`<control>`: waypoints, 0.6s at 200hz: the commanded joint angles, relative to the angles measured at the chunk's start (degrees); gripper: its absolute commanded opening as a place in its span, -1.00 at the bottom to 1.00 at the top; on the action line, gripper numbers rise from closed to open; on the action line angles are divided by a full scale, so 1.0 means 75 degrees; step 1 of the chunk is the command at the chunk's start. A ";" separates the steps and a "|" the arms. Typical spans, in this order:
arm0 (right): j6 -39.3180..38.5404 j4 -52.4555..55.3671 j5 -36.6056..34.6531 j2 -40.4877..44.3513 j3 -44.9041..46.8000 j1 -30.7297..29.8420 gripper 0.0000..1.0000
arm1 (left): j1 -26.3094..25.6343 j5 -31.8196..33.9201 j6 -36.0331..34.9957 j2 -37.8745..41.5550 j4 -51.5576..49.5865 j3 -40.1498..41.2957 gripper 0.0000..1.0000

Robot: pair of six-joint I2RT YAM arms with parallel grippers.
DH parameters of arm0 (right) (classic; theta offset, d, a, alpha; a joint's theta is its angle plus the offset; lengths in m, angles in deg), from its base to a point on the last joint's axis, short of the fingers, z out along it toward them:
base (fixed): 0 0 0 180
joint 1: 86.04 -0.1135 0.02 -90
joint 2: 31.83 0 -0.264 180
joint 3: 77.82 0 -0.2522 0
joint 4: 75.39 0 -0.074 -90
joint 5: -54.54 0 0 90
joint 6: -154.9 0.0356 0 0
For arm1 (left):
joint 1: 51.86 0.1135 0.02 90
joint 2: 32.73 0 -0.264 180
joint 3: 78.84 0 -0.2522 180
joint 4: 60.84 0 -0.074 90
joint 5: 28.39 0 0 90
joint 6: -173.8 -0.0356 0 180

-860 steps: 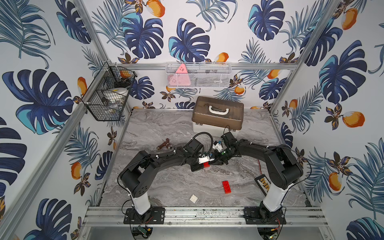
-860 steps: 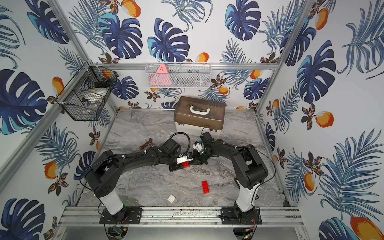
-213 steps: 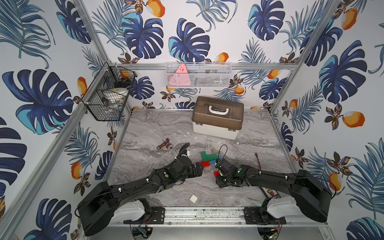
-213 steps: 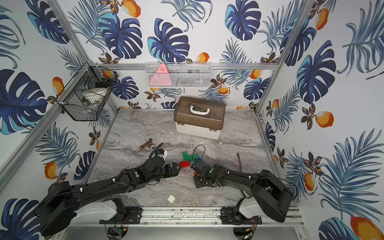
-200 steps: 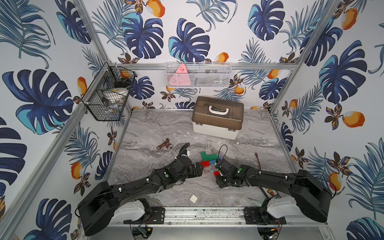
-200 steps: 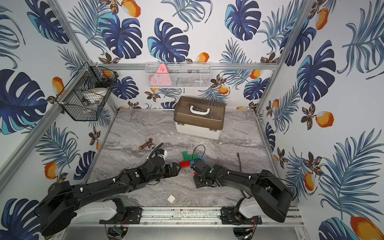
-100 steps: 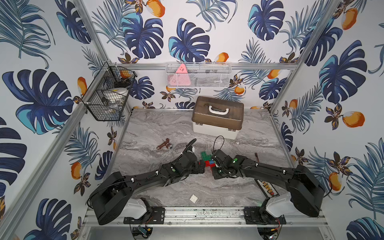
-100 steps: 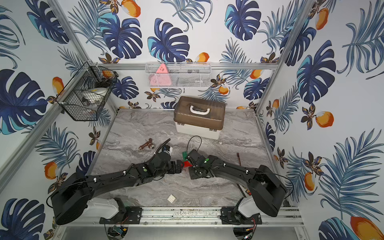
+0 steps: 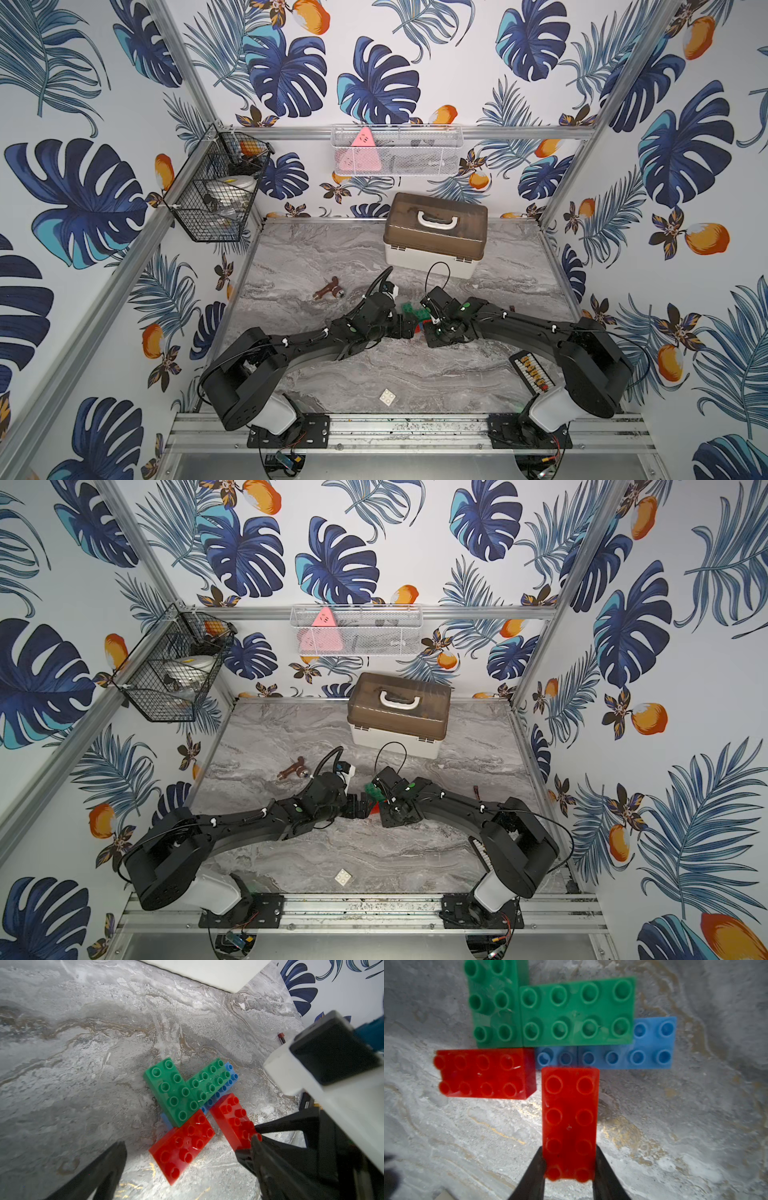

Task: Assemble a small pinwheel with lego
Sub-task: Assemble the lego brick with the lego brick.

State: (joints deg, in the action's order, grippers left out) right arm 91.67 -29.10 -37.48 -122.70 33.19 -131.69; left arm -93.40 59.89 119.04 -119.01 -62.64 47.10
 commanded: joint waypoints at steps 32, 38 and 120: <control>-0.0164 -0.0190 0.0163 -0.0249 -0.0195 0.0004 -0.48 | 0.0026 -0.0258 -0.0047 -0.0326 0.0721 -0.0018 0.98; -0.0176 -0.0189 0.0164 -0.0283 -0.0194 0.0004 -0.48 | 0.0032 -0.0258 -0.0064 -0.0328 0.0758 -0.0001 0.98; -0.0264 -0.0261 0.0269 -0.0361 -0.0258 0.0016 -0.48 | 0.0108 -0.0092 -0.0329 -0.0961 0.0196 -0.0444 0.89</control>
State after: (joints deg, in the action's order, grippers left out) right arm 90.75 -31.17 -36.37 -125.54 32.08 -131.62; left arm -92.85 58.03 118.13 -125.63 -60.87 43.89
